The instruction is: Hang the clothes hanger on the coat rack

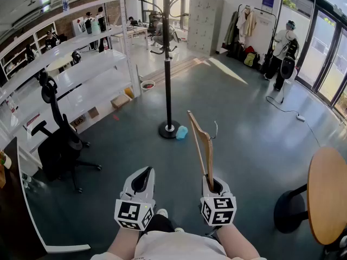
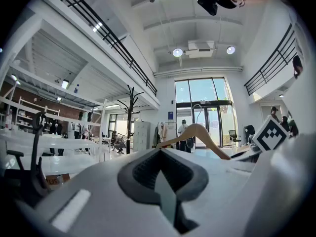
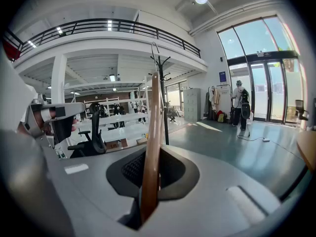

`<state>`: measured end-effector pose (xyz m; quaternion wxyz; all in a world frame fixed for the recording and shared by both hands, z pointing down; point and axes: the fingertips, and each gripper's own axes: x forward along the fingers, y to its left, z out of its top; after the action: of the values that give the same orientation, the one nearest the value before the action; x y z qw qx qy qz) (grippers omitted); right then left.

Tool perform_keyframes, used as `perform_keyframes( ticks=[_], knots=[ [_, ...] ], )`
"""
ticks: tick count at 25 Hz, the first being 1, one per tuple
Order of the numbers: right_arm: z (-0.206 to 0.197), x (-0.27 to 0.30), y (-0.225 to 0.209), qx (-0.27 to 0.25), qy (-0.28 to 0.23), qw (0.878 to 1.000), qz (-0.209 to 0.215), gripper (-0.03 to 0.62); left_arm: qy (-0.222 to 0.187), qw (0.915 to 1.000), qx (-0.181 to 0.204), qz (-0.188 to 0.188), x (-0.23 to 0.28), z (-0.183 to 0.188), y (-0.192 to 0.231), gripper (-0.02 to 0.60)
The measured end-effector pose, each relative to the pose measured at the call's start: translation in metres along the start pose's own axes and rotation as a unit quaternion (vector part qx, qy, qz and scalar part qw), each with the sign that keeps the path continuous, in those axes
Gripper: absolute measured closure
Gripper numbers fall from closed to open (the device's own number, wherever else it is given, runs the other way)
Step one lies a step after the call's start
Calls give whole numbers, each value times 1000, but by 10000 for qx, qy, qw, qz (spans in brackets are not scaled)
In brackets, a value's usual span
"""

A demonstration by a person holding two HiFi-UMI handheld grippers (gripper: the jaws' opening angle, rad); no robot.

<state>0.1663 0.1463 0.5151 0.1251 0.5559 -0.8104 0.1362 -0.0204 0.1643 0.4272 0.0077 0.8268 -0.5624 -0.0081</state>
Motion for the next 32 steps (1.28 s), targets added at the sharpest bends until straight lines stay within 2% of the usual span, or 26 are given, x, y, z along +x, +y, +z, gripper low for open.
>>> perform_keyframes(
  ticks=[10,21,27,32],
  knots=[
    [-1,2,9,-57,31,10000,72,546,-13,10000,5,31,-4,1,6,581],
    [-2,5,4,165,-2,9998,135,545,20,9999,-5,109,-3,-5,7,581],
    [6,30,2,202,67,9997,133,545,81,9999,-72,134,18,-6,27,581],
    [23,71,4,285,101,9995,57,546,142,9997,-124,120,49,-7,65,581]
  ],
)
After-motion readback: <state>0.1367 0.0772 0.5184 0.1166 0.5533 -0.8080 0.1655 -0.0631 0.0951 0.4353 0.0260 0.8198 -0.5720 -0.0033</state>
